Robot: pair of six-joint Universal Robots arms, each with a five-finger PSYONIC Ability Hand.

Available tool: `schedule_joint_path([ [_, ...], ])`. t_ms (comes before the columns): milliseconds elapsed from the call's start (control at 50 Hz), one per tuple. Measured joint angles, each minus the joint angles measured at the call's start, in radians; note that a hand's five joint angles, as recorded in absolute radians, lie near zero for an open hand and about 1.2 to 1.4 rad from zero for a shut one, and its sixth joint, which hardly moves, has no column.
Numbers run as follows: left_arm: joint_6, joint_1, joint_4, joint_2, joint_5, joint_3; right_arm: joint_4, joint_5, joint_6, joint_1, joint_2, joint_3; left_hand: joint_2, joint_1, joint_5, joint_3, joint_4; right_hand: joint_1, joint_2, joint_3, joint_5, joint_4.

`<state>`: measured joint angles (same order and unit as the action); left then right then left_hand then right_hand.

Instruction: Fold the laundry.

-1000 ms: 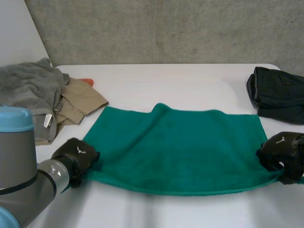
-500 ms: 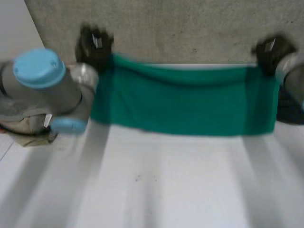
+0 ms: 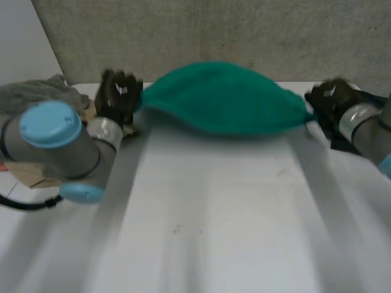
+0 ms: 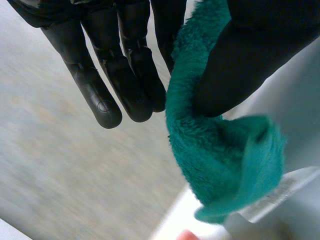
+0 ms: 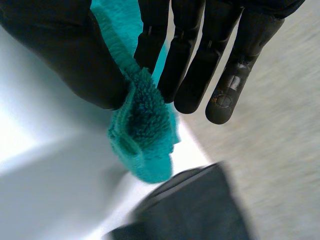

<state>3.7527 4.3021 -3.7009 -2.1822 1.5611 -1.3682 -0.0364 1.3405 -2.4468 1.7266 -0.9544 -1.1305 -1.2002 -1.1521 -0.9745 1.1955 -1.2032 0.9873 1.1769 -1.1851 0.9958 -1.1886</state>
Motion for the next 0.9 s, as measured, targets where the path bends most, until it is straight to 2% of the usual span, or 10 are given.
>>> schedule_joint_path([
  [180, 0.022, -0.001, 0.064, 0.0, -0.006, -0.182, -0.149, -0.005, 0.02, -0.011, 0.02, -0.107, 0.0, 0.0, 0.0, 0.0, 0.0, 0.0, 0.0, 0.0, 0.0, 0.0],
  [300, 0.13, 0.005, 0.333, 0.221, 0.0, -0.4, -0.453, -0.001, 0.152, -0.099, -0.111, -0.236, 0.0, 0.0, 0.0, 0.0, 0.0, 0.0, 0.0, 0.0, 0.0, 0.0],
  [340, 0.14, 0.005, 0.356, 0.236, 0.001, -0.413, -0.47, 0.0, 0.165, -0.106, -0.122, -0.246, 0.0, 0.0, 0.0, 0.0, 0.0, 0.0, 0.0, 0.0, 0.0, 0.0],
  [360, 0.195, 0.006, 0.495, 0.321, 0.005, -0.48, -0.56, 0.004, 0.246, -0.144, -0.189, -0.308, 0.0, 0.0, 0.0, 0.0, 0.0, 0.0, 0.0, 0.0, 0.0, 0.0],
  [440, 0.263, 0.002, 0.68, 0.42, 0.011, -0.538, -0.627, 0.004, 0.372, -0.181, -0.274, -0.395, 0.0, 0.0, 0.0, 0.0, 0.0, 0.0, 0.0, 0.0, 0.0, 0.0],
  [480, 0.277, -0.006, 0.71, 0.436, 0.012, -0.533, -0.618, 0.005, 0.404, -0.185, -0.295, -0.421, 0.0, 0.0, 0.0, 0.0, 0.0, 0.0, 0.0, 0.0, 0.0, 0.0],
  [520, 0.28, -0.018, 0.702, 0.428, 0.014, -0.513, -0.593, 0.007, 0.408, -0.183, -0.292, -0.426, 0.0, 0.0, 0.0, 0.0, 0.0, 0.0, 0.0, 0.0, 0.0, 0.0],
  [660, 0.233, -0.074, 0.514, 0.259, 0.029, -0.336, -0.421, 0.054, 0.317, -0.113, -0.156, -0.319, 0.0, 0.0, 0.0, 0.0, 0.0, 0.0, 0.0, 0.0, 0.0, 0.0],
  [780, 0.198, -0.087, 0.385, 0.097, 0.061, -0.174, -0.261, 0.133, 0.265, -0.047, -0.031, -0.18, 0.0, 0.0, 0.0, 0.0, 0.0, 0.0, 0.0, 0.0, 0.0, 0.0],
  [900, 0.199, -0.088, 0.285, -0.047, 0.098, -0.013, -0.147, 0.162, 0.259, -0.029, 0.064, -0.07, 0.0, 0.0, 0.0, 0.0, 0.0, 0.0, 0.0, 0.0, 0.0, 0.0],
])
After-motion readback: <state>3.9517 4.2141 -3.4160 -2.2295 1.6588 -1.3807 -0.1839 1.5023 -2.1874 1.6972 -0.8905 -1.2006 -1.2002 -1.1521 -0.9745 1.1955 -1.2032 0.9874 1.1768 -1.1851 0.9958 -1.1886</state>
